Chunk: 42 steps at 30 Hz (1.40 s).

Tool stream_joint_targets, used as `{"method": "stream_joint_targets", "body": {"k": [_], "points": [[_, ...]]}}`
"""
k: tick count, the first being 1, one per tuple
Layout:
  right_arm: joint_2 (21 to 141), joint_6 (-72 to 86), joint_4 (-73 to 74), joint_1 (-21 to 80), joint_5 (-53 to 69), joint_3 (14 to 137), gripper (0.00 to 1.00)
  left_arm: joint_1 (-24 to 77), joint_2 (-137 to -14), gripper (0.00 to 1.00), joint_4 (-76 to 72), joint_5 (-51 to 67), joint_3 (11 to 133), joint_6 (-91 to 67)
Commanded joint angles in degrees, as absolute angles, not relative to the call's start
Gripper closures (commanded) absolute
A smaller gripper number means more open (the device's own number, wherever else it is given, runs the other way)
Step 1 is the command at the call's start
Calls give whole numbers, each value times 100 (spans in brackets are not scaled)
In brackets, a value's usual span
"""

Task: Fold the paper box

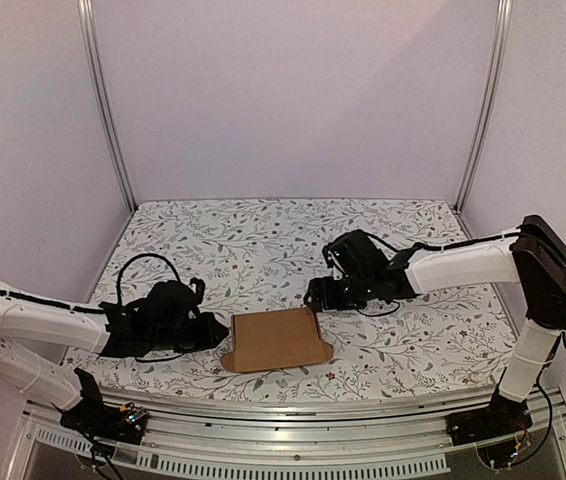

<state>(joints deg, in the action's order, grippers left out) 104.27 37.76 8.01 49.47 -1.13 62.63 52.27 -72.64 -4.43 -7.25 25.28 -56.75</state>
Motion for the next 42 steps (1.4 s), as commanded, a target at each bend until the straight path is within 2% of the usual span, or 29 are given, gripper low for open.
{"method": "stream_joint_targets", "body": {"k": [1, 6, 11, 19, 24, 39, 42], "points": [[9712, 3069, 1481, 4937, -452, 6180, 20, 5194, -7214, 90, -683, -982, 2450, -5856], [9444, 3317, 1302, 4942, 267, 5827, 21, 5195, -7314, 90, -793, -933, 2478, -5821], [9465, 3720, 861, 4965, 780, 5535, 28, 5194, -7366, 89, -801, -852, 2559, -5718], [9697, 4064, 401, 4987, 1165, 5342, 41, 5211, -7584, 64, -762, -563, 2703, -5522], [9881, 4213, 131, 5011, 1363, 5317, 51, 5212, -7800, 53, -771, -417, 2757, -5486], [10207, 4329, 53, 5015, 1395, 5175, 70, 5238, -7859, 50, -816, -343, 2736, -5467], [10214, 4340, -119, 5017, 1375, 5114, 78, 5238, -7829, 49, -816, -341, 2695, -5467]]}}
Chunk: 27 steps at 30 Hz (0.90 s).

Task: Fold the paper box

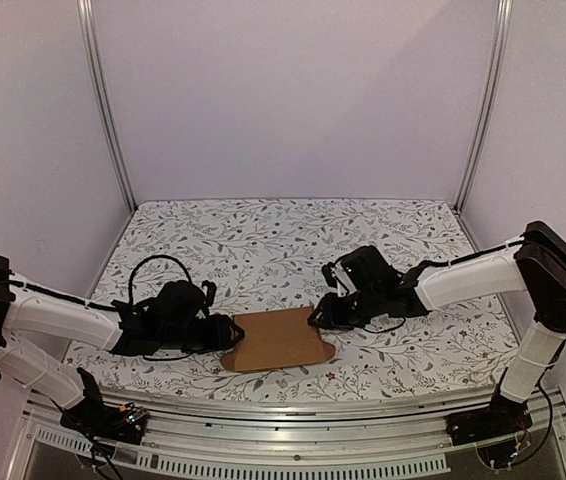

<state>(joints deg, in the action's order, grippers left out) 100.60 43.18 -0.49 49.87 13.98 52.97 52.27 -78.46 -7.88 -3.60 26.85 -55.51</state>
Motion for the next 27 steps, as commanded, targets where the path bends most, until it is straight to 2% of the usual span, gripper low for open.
{"method": "stream_joint_targets", "body": {"k": [1, 11, 17, 27], "points": [[10209, 4346, -128, 5015, 1367, 5083, 80, 5238, -7820, 48, -806, -338, 2691, -5473], [9987, 4407, -154, 5007, 1211, 4639, 100, 5230, -7513, 37, -793, -382, 2470, -5516], [9835, 4471, -221, 5008, 1104, 4373, 100, 5212, -7481, 27, -1270, -72, 2243, -5561], [9729, 4586, -431, 5009, 939, 4069, 100, 5212, -8058, 21, -2715, 951, 1929, -6150]]}}
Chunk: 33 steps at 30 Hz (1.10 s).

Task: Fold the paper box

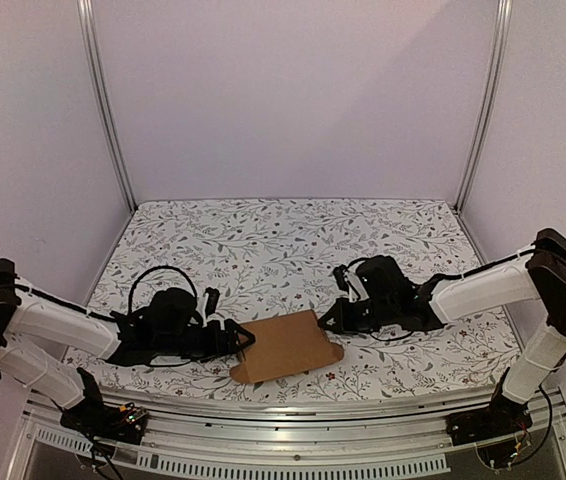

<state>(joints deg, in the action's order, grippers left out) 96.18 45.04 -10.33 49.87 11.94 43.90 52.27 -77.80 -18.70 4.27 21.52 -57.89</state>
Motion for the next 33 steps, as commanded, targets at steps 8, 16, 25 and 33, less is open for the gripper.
{"method": "stream_joint_targets", "body": {"k": [8, 16, 25, 33], "points": [[9674, 4636, -523, 5007, 903, 3931, 100, 5212, -8518, 20, -3698, 1266, 1752, -6549], [9603, 4680, -581, 5008, 870, 3825, 100, 5174, -8883, 22, -4872, 1442, 1445, -7030], [9561, 4693, -602, 5009, 877, 3797, 100, 5107, -8983, 27, -5644, 1536, 1205, -7386], [9536, 4702, -615, 5002, 879, 3765, 100, 5072, -8975, 40, -5819, 1564, 1161, -7487]]}}
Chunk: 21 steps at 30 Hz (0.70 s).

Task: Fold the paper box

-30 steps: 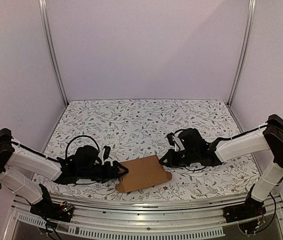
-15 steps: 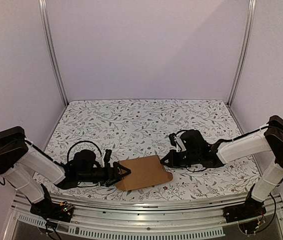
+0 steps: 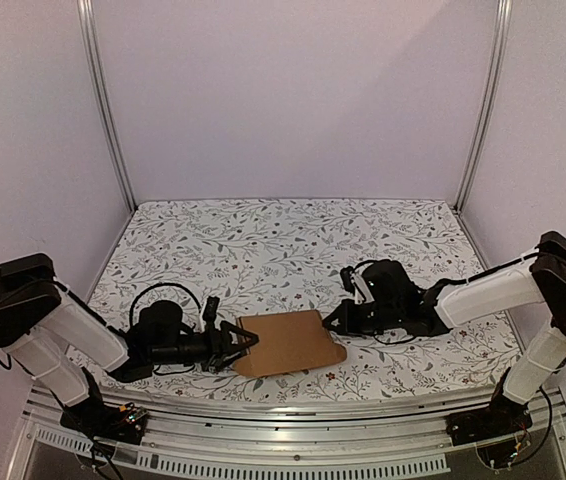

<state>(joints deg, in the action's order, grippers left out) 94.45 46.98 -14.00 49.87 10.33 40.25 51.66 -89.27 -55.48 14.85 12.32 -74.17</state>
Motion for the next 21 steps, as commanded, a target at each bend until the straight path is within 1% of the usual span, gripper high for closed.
{"method": "stream_joint_targets", "body": {"k": [1, 9, 11, 15, 21], "points": [[9532, 4702, -623, 5003, 878, 3762, 100, 5071, -8974, 42, -5843, 1560, 1154, -7496], [9473, 4664, -625, 4999, 895, 3783, 100, 5058, -8958, 58, -5917, 1630, 1195, -7523], [9367, 4588, -616, 5002, 877, 3801, 94, 5046, -8948, 61, -5886, 1643, 1208, -7516], [8929, 4320, -472, 5008, 759, 3859, 85, 5004, -8940, 65, -5843, 1731, 1236, -7516], [8158, 3573, 133, 5004, 567, 4105, 76, 4949, -8796, 72, -5397, 1887, 1415, -7356]]}}
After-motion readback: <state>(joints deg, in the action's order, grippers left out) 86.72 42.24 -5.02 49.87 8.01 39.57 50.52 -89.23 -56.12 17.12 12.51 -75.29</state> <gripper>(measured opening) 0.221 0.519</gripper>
